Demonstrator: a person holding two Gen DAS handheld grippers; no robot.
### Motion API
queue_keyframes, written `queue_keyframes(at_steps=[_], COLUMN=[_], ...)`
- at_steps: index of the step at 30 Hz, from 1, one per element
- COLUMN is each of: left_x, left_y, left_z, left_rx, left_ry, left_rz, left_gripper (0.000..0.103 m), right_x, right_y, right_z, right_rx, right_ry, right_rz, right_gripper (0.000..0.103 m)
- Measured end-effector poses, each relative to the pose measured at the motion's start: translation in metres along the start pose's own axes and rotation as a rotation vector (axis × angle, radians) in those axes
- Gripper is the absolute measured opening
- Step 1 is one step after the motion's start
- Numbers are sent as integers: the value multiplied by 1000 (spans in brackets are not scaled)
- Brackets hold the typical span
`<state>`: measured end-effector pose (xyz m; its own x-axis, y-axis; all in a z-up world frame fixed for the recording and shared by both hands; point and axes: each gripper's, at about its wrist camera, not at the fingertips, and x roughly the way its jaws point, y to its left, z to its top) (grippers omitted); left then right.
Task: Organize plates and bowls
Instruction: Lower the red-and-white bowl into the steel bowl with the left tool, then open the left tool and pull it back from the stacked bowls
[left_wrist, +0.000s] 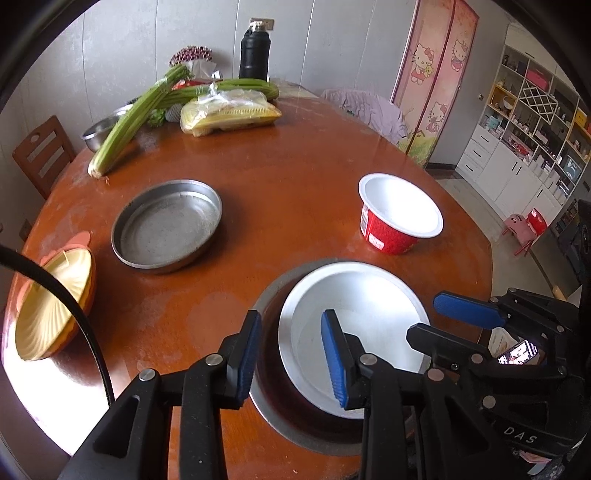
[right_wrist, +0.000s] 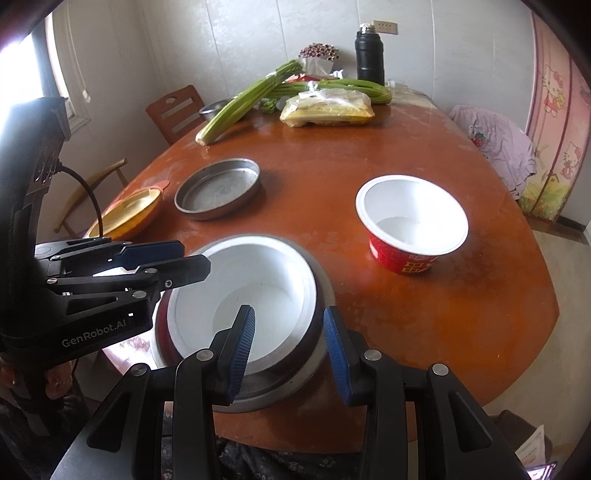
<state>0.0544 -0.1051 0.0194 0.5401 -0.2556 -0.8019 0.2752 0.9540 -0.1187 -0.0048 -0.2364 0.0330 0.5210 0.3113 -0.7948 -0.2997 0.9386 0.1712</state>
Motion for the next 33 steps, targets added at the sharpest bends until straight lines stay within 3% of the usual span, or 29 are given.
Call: queue_keyframes(at_steps=[2,5,15,33], left_x=[-3,-6,-1,38], left_y=[-2,-6,-18,-47], left_z=[5,12,41,99], left_rx=[12,24,68,136], left_ry=[-16,-34,-58,-29], left_rz=[5,16,31,-21], left_gripper=[45,51,53,54], right_x=[-3,-8,-20,-12], right_y=[-3,-10,-43,-96], right_z=[3,9,24,51], right_rx=[10,26,101,173], right_ry=[-14,-36,-88,-101], right_rz=[-5,-14,-64,-127], right_gripper=[40,40,41,41])
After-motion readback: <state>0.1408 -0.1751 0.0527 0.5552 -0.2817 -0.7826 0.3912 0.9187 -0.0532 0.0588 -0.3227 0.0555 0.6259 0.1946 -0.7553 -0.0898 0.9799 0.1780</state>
